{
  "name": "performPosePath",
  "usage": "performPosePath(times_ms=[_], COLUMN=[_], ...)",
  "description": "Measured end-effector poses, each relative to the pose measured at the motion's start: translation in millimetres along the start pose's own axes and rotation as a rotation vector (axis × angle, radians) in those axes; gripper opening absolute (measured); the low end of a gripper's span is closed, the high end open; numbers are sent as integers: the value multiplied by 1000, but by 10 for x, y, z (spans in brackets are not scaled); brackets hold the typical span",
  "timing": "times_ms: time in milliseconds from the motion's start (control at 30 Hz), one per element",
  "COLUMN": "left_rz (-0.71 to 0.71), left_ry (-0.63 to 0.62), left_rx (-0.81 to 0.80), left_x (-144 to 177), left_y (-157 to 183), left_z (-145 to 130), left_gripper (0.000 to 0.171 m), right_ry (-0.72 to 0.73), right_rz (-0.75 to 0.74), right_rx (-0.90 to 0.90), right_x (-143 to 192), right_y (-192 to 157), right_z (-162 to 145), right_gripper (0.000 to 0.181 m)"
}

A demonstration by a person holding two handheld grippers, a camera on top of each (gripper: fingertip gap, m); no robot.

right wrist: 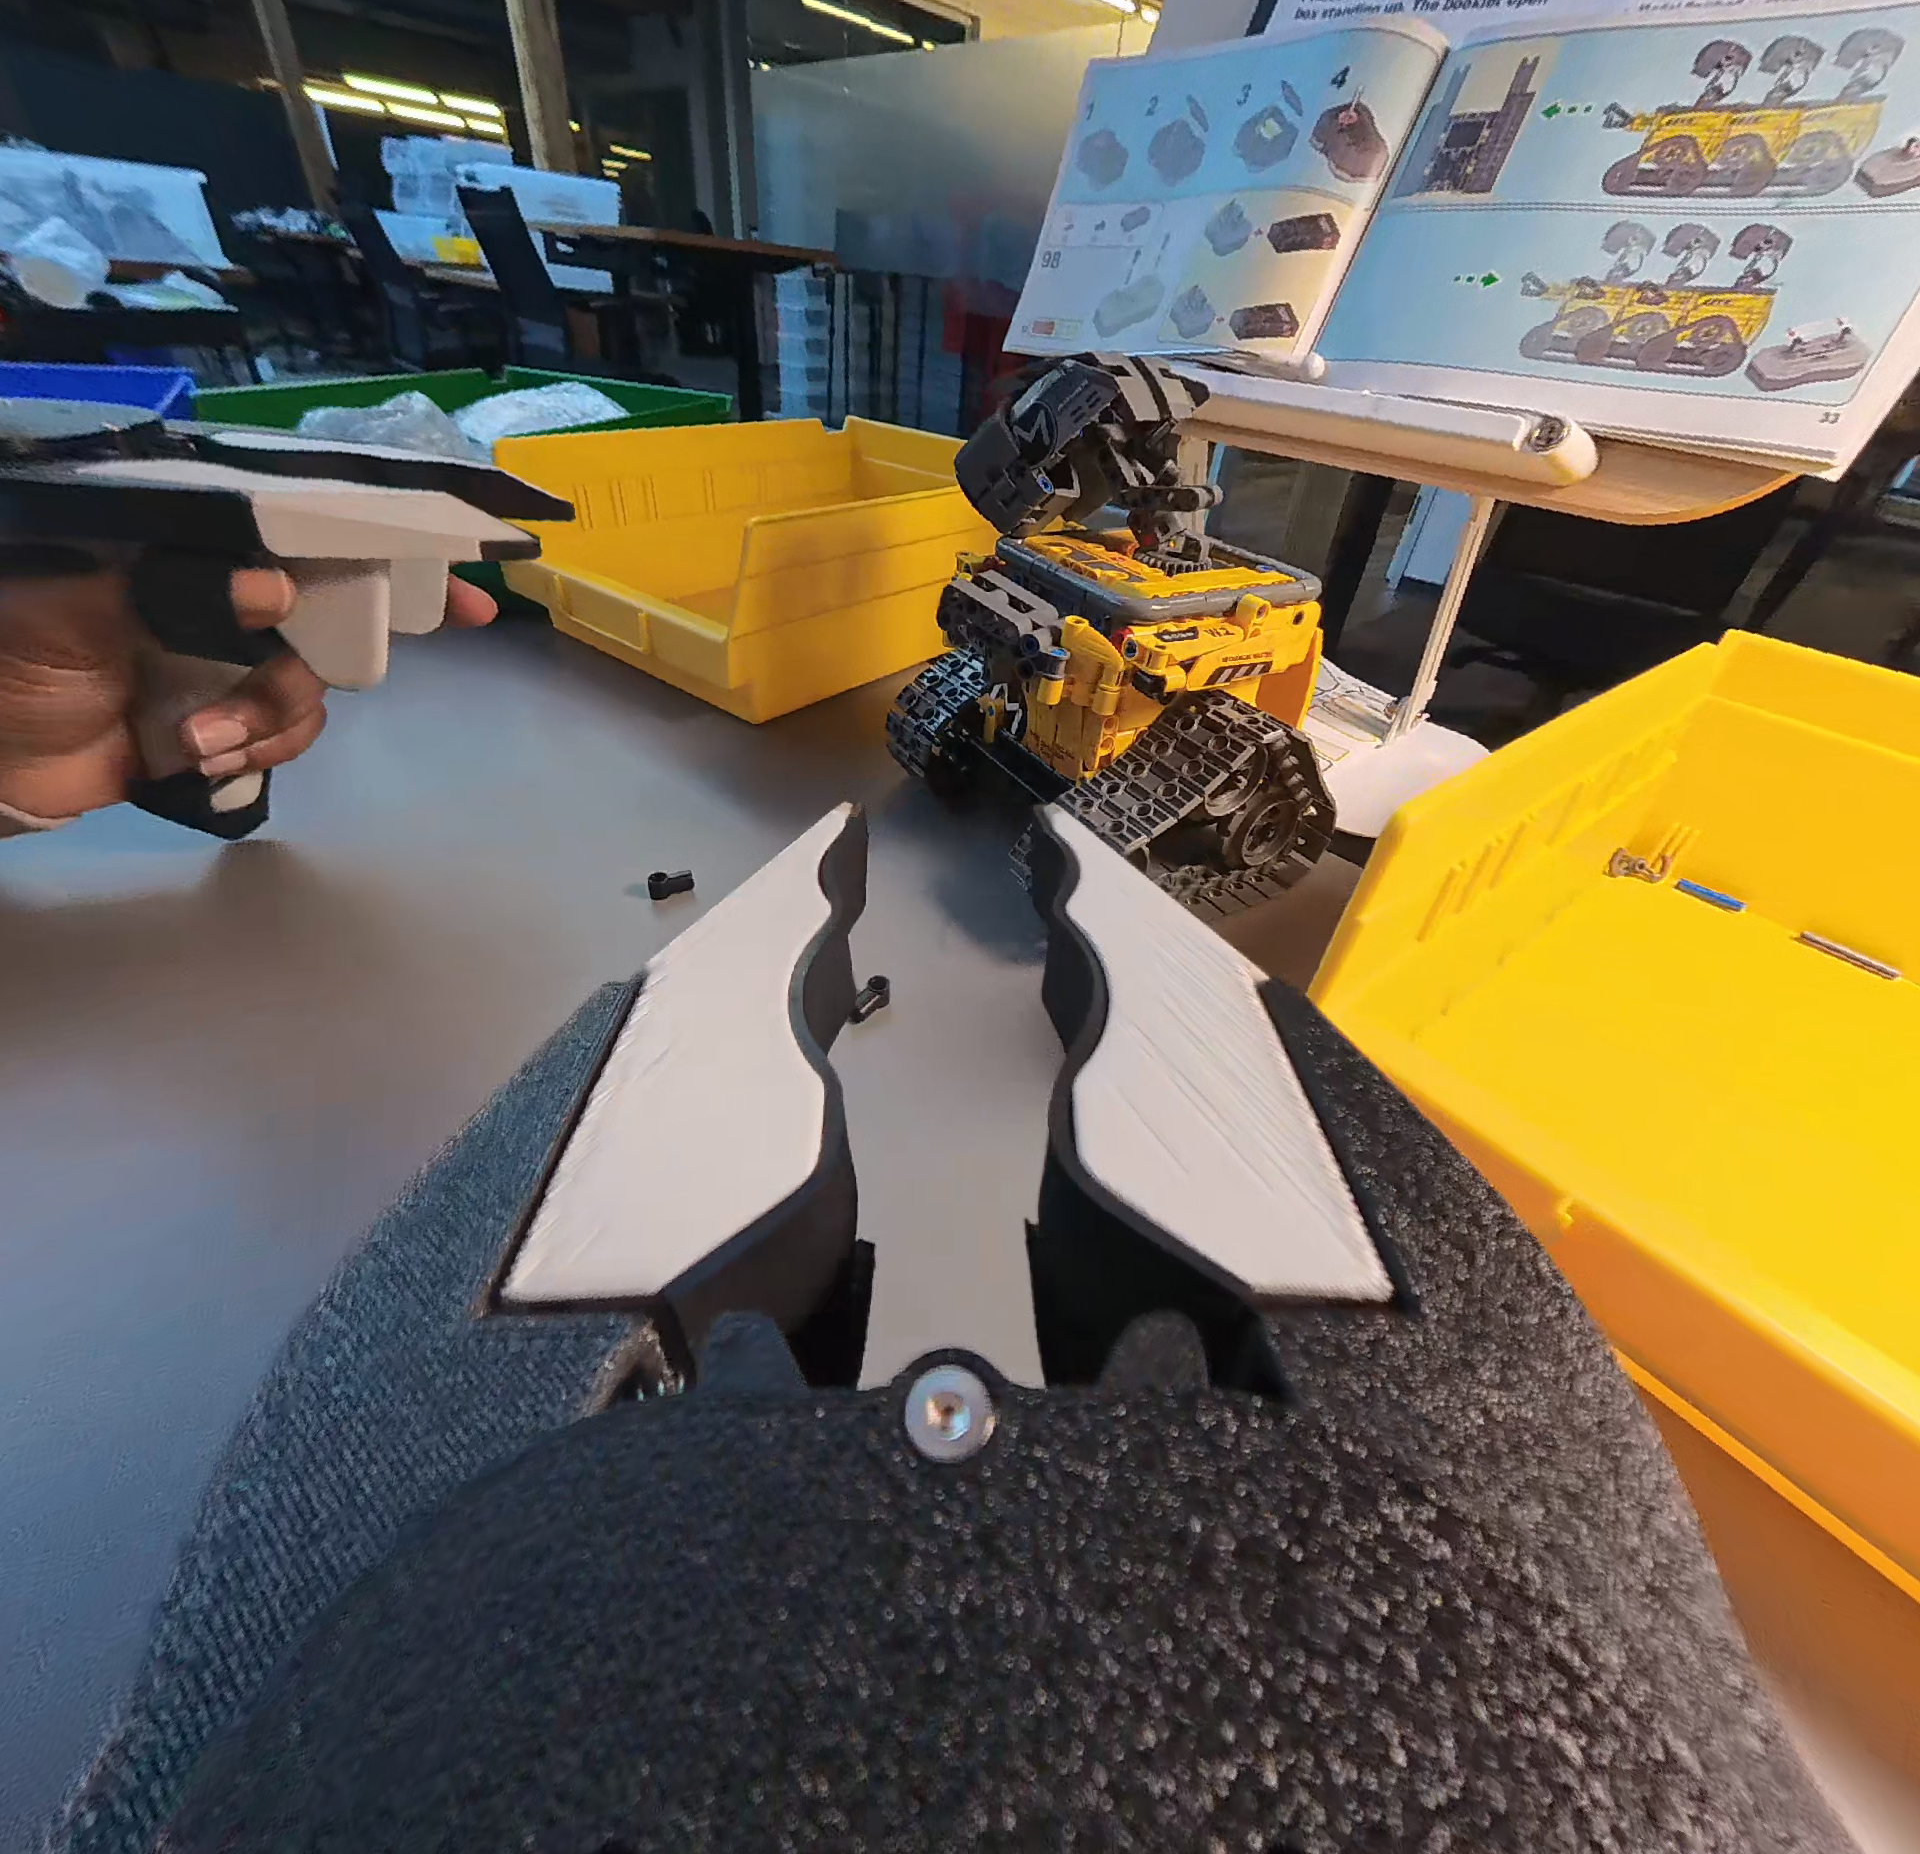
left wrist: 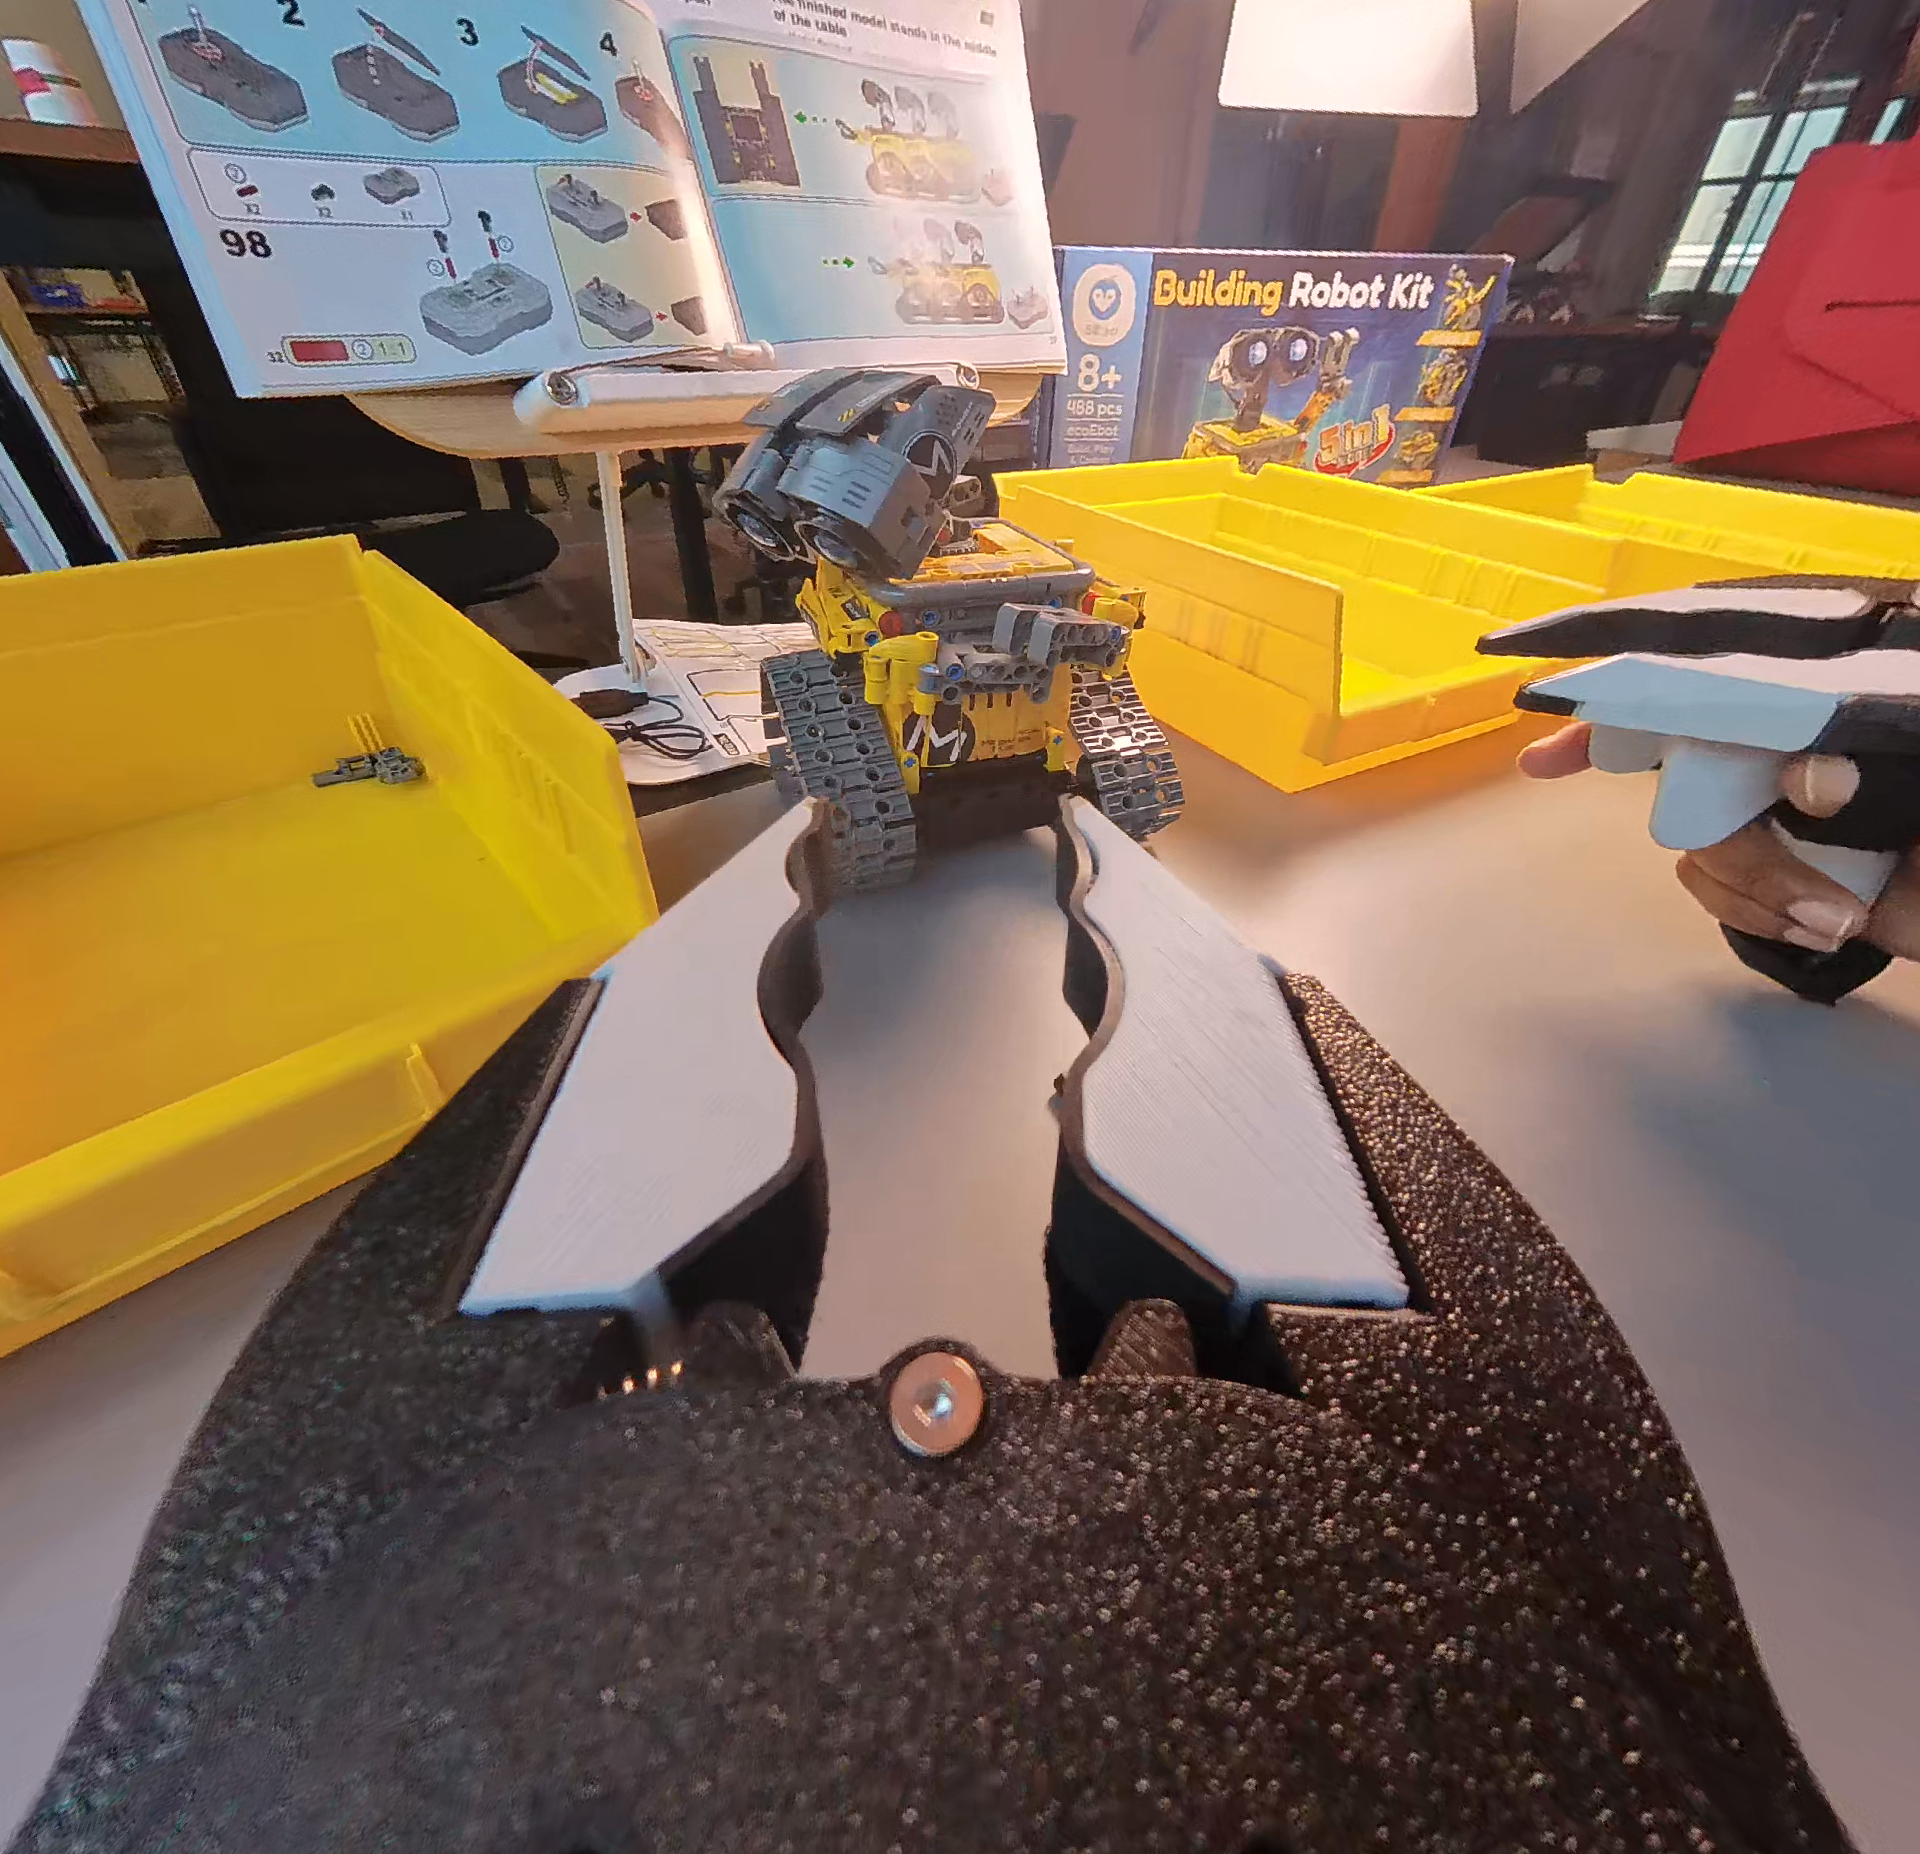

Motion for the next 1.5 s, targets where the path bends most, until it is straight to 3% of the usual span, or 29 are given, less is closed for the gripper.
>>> performPosePath(times_ms=[133, 367, 467, 567, 633, 667, 733, 800, 1067, 1233, 1367, 1500], left_rz=[3, 4, 8, 13, 16, 14, 12, 8, -13, -16, -8, -35], left_ry=[-15, -8, -4, -4, -7, -7, -10, -15, -43, -67, -150, -337], left_rx=[-43, -57, -41, -29, -28, -28, -28, -27, -13, -39, -82, -137], left_x=[-22, -22, -15, -10, -9, -7, -5, -6, -35, -52, -66, -96], left_y=[36, 58, 28, 4, -7, -7, -8, -6, 30, 70, 55, 67], left_z=[-38, -33, -21, -15, -19, -17, -16, -14, -65, -112, -233, -526], left_gripper=[54, 57, 57, 56, 55, 55, 54, 54, 52, 51, 49, 45], right_ry=[-42, -108, -208, -381, -448, -457, -459, -401, -328, -307, -331, -311], right_rz=[6, -22, -52, -93, -137, -155, -160, -138, -10, 28, 20, 17], right_rx=[21, 112, 290, 538, 700, 761, 805, 800, 601, 503, 492, 427], right_x=[-107, -563, -908, -1290, -1461, -1508, -1537, -1501, -1168, -1159, -1158, -1054], right_y=[16, 119, 145, 215, 273, 289, 282, 236, 199, 238, 295, 264], right_z=[-38, 125, 165, 0, -58, -55, -45, 44, 60, 50, 20, 51], right_gripper=[45, 56, 63, 77, 67, 52, 38, 21, 21, 21, 22, 30])
Point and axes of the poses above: each gripper's, where its closed fingertips meet, x back along the fingers, z out of its top, y = z × x across the jaws, the point moved 1 cm from there along x, back along the fingers, and after that the axes turned 12 degrees about x, right-handed, at the moved point
